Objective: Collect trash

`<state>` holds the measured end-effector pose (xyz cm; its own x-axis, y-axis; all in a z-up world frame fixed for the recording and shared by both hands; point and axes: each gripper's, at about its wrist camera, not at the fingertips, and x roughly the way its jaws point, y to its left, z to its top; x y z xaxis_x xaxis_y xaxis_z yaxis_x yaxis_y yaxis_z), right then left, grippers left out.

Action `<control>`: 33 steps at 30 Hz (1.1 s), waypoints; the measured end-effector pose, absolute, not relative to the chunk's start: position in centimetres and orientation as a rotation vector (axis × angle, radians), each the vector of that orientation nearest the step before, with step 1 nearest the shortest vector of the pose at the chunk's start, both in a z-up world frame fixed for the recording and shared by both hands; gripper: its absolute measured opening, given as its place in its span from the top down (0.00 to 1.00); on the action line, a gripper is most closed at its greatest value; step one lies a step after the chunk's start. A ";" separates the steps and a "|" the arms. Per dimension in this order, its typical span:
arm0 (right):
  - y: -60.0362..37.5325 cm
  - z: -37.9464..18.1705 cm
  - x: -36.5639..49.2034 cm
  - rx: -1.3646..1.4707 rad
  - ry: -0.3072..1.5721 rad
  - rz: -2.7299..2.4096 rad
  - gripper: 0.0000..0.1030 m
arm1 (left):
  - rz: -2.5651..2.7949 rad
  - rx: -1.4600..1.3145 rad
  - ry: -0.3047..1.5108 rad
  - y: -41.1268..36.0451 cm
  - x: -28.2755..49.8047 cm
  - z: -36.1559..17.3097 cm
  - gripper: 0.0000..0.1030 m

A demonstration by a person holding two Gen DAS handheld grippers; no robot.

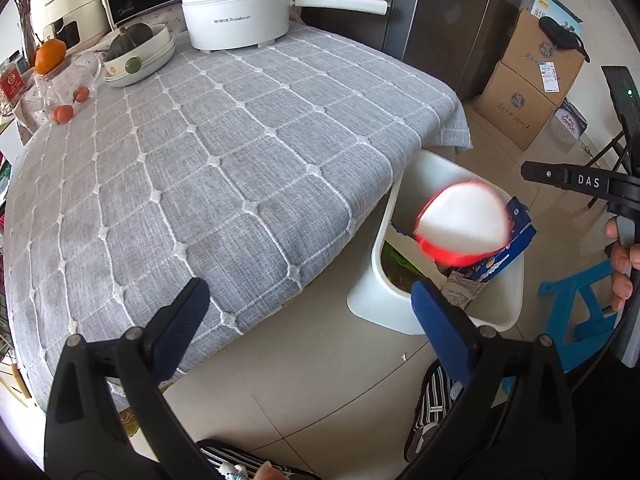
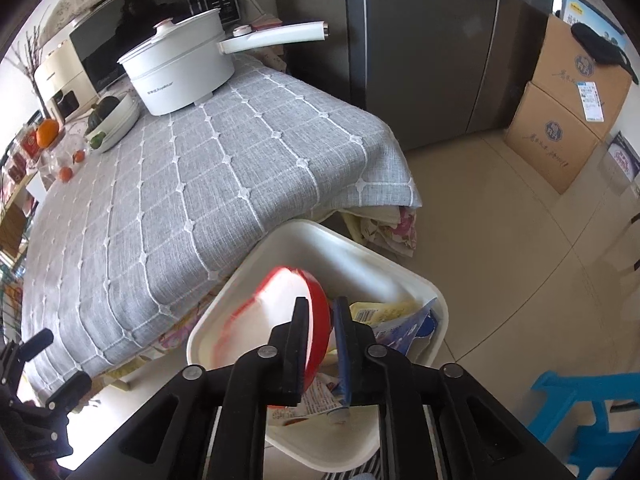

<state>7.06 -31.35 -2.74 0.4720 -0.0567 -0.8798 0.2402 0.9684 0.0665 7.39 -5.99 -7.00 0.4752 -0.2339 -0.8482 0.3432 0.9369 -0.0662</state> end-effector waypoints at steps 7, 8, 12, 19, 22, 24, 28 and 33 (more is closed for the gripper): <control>-31.3 -1.3 6.3 0.248 1.015 -0.190 0.41 | -0.362 0.083 1.016 -5.9 7.3 -6.4 0.01; -31.2 -1.1 6.2 0.242 1.010 -0.190 0.38 | -0.358 0.083 1.013 -6.0 7.3 -6.3 0.01; -31.4 -0.6 5.4 0.225 1.001 -0.199 0.30 | -0.345 0.092 0.994 -6.1 6.9 -5.7 0.01; -31.9 1.5 3.0 0.198 0.942 -0.236 0.16 | -0.286 0.134 0.897 -7.0 5.2 -3.5 0.01; -31.3 3.0 1.7 0.156 0.891 -0.242 0.10 | -0.264 0.129 0.873 -7.1 4.4 -2.6 0.01; -30.8 3.8 0.7 0.126 0.860 -0.251 0.03 | -0.253 0.110 0.864 -6.9 3.9 -2.0 0.01; -30.0 5.3 -1.1 0.083 0.813 -0.278 0.00 | -0.199 0.087 0.829 -6.3 2.6 -0.9 0.01; -29.0 6.6 -3.2 0.092 0.765 -0.238 0.00 | -0.145 0.073 0.785 -5.6 0.9 0.4 0.01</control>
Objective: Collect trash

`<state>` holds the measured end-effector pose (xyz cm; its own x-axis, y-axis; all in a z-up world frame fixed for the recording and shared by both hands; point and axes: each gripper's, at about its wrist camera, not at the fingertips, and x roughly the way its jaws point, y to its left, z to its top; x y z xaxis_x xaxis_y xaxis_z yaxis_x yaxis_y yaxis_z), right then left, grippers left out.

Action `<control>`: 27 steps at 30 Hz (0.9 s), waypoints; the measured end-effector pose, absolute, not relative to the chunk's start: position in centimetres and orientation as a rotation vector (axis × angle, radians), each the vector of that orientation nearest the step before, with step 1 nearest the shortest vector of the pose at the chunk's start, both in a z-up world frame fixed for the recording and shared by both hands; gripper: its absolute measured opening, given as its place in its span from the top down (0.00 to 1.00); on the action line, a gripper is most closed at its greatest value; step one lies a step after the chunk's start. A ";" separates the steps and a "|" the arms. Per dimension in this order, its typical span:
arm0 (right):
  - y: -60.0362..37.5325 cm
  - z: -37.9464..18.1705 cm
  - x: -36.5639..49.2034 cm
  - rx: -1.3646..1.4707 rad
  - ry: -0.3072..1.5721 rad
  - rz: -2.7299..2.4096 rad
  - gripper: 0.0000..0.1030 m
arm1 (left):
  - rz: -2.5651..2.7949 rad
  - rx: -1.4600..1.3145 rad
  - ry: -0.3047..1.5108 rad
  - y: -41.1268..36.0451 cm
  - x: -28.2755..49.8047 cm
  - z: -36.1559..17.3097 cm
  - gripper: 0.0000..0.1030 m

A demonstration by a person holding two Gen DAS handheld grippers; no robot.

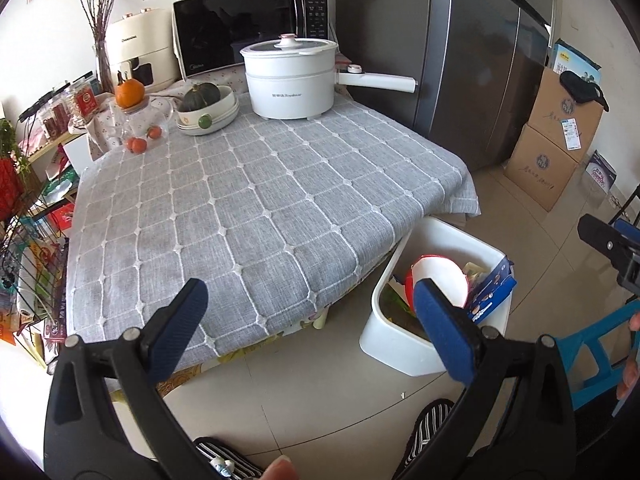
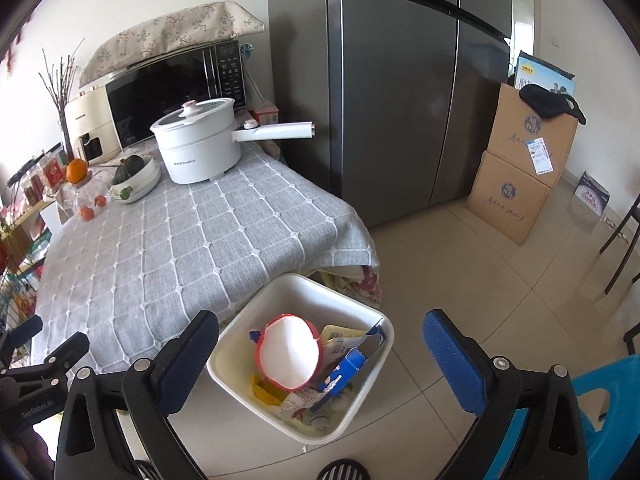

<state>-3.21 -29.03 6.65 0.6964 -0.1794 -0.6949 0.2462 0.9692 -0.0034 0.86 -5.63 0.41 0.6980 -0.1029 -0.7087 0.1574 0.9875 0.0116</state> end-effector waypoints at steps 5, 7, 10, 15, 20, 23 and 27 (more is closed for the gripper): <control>-27.6 7.3 -5.1 0.079 0.721 -0.226 0.00 | -0.123 0.075 0.725 -5.0 -0.9 1.5 0.01; -27.0 7.4 -5.6 0.075 0.709 -0.221 0.00 | -0.115 0.086 0.700 -4.8 -1.6 1.8 0.01; -26.4 7.3 -5.7 0.065 0.708 -0.204 0.00 | -0.108 0.107 0.667 -4.6 -2.1 2.1 0.01; -25.9 6.9 -5.6 0.055 0.723 -0.197 0.00 | -0.098 0.106 0.655 -3.9 -2.3 2.3 0.01; -25.7 6.9 -5.6 0.059 0.723 -0.191 0.00 | -0.095 0.097 0.665 -3.8 -2.2 2.1 0.01; -25.7 6.8 -5.4 0.052 0.729 -0.191 0.00 | -0.102 0.096 0.672 -4.0 -2.3 2.0 0.01; -25.7 6.7 -5.4 0.051 0.731 -0.191 0.00 | -0.108 0.097 0.670 -4.1 -2.4 2.0 0.01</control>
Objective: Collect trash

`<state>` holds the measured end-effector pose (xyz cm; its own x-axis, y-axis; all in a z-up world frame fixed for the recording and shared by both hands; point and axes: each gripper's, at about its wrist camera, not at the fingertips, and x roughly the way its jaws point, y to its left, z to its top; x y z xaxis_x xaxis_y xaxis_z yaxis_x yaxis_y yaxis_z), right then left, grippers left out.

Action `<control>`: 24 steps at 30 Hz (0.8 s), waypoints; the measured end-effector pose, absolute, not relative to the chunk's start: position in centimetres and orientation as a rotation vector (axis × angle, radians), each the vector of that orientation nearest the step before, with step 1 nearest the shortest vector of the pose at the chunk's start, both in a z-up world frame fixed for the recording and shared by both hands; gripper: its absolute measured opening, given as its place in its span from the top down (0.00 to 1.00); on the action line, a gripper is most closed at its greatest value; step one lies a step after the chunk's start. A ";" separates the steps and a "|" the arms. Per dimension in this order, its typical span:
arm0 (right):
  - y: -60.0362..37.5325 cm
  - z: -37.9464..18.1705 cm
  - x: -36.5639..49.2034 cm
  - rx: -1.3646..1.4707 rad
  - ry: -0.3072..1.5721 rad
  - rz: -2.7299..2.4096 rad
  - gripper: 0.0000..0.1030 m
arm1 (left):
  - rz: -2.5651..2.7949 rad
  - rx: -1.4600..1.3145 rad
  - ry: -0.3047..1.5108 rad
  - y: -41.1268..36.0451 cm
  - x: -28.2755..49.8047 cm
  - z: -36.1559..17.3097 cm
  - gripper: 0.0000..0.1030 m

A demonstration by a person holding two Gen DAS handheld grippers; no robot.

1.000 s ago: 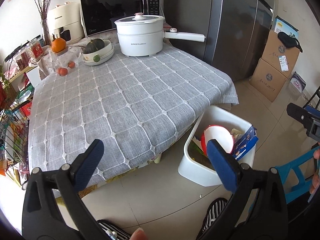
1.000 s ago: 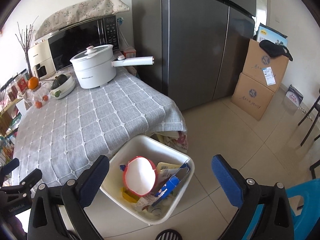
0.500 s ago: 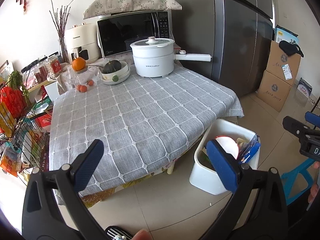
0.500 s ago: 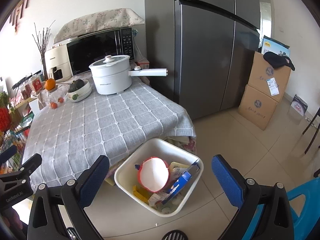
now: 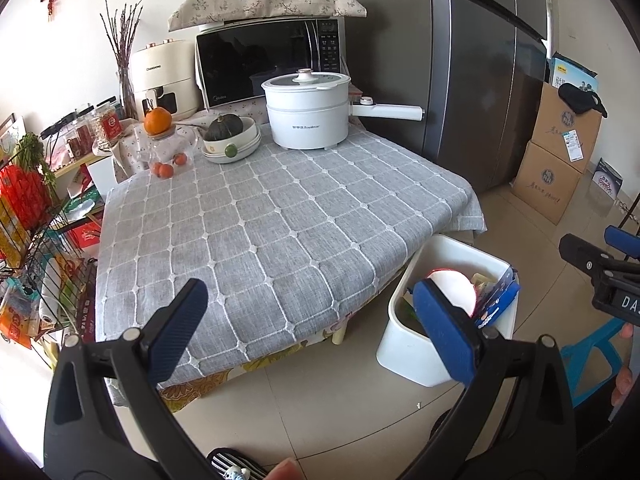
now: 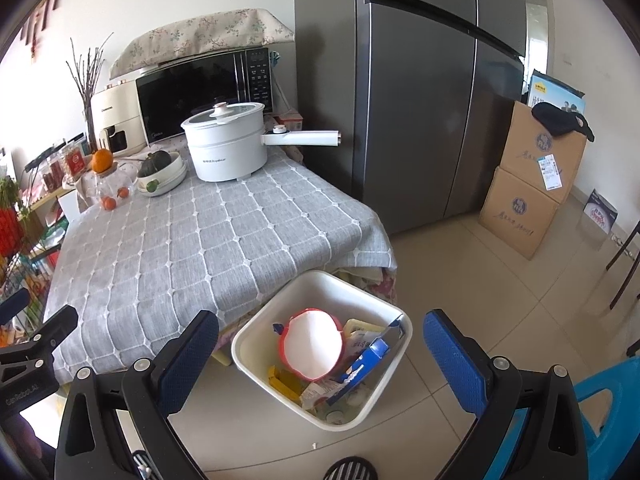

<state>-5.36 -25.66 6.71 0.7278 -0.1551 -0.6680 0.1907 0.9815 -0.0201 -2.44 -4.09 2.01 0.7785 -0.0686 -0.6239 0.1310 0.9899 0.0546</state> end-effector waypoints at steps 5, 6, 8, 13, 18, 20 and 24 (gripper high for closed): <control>-25.6 6.6 -5.3 0.048 0.738 -0.191 0.00 | -0.107 0.099 0.672 -4.1 -2.5 2.0 0.01; -25.6 6.6 -5.3 0.047 0.741 -0.190 0.00 | -0.108 0.098 0.675 -4.1 -2.4 1.9 0.01; -25.5 6.5 -5.3 0.044 0.743 -0.190 0.00 | -0.110 0.098 0.678 -4.0 -2.4 1.9 0.01; -25.5 6.5 -5.4 0.042 0.742 -0.189 0.00 | -0.111 0.100 0.678 -4.0 -2.4 1.8 0.01; -25.5 6.6 -5.4 0.041 0.741 -0.190 0.00 | -0.112 0.097 0.678 -4.0 -2.5 1.9 0.01; -25.5 6.5 -5.4 0.042 0.742 -0.190 0.00 | -0.111 0.100 0.678 -4.1 -2.5 1.8 0.01; -25.5 6.6 -5.4 0.041 0.741 -0.190 0.00 | -0.113 0.098 0.681 -4.1 -2.4 1.8 0.01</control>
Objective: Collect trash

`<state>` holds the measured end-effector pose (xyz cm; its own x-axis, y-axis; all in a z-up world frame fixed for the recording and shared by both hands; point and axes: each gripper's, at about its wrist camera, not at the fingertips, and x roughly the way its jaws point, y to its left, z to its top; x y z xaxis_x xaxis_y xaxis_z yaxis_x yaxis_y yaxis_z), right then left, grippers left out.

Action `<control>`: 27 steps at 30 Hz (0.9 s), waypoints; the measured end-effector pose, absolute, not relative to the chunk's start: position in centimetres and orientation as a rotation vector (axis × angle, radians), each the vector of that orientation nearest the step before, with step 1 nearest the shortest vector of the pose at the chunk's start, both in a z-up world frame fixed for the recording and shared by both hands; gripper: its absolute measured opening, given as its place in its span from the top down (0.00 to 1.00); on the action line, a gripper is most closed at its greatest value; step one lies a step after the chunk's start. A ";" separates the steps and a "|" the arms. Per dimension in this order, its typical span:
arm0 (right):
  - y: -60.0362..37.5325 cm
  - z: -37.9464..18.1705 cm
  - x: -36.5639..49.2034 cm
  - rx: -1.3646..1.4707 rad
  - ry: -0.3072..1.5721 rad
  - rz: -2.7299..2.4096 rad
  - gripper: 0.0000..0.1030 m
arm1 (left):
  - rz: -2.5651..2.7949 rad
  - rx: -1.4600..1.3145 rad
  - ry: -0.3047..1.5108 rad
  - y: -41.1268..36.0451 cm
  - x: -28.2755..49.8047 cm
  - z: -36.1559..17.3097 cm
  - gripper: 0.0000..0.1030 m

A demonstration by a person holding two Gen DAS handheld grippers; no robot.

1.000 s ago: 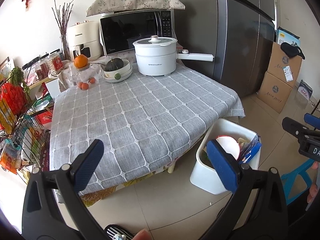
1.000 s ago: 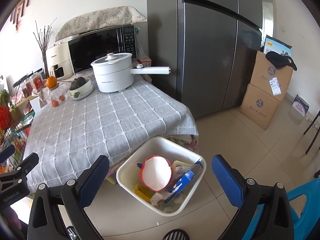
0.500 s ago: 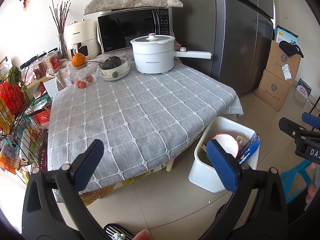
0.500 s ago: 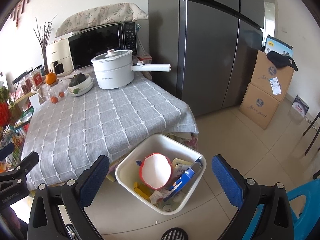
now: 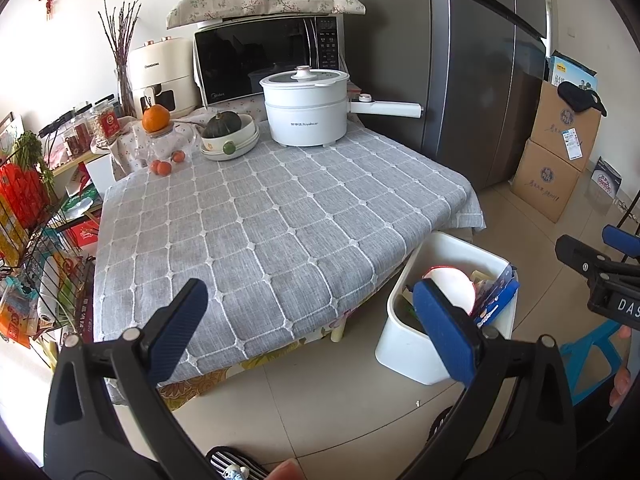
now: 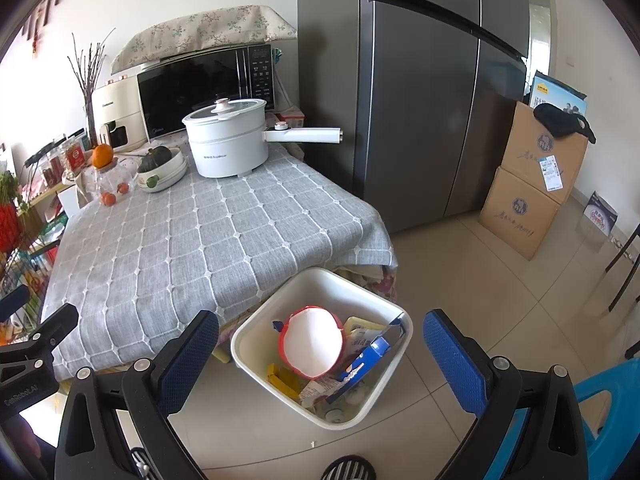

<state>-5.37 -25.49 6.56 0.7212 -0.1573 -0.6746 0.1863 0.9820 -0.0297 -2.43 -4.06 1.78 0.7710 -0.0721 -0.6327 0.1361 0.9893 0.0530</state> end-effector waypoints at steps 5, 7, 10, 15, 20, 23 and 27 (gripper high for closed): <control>-25.5 6.6 -5.4 0.042 0.741 -0.189 0.00 | -0.113 0.094 0.684 -4.3 -2.5 1.7 0.01; -25.4 6.6 -5.4 0.041 0.742 -0.189 0.00 | -0.113 0.095 0.684 -4.3 -2.5 1.6 0.01; -25.4 6.6 -5.4 0.040 0.742 -0.190 0.00 | -0.113 0.094 0.685 -4.2 -2.5 1.6 0.01; -25.4 6.6 -5.3 0.041 0.740 -0.190 0.00 | -0.114 0.092 0.686 -4.1 -2.5 1.7 0.01; -25.4 6.5 -5.4 0.041 0.740 -0.189 0.00 | -0.115 0.092 0.687 -4.2 -2.6 1.7 0.01; -25.4 6.5 -5.4 0.041 0.740 -0.189 0.00 | -0.113 0.091 0.687 -4.2 -2.6 1.7 0.01; -25.4 6.5 -5.4 0.040 0.741 -0.189 0.00 | -0.113 0.091 0.687 -4.2 -2.5 1.7 0.01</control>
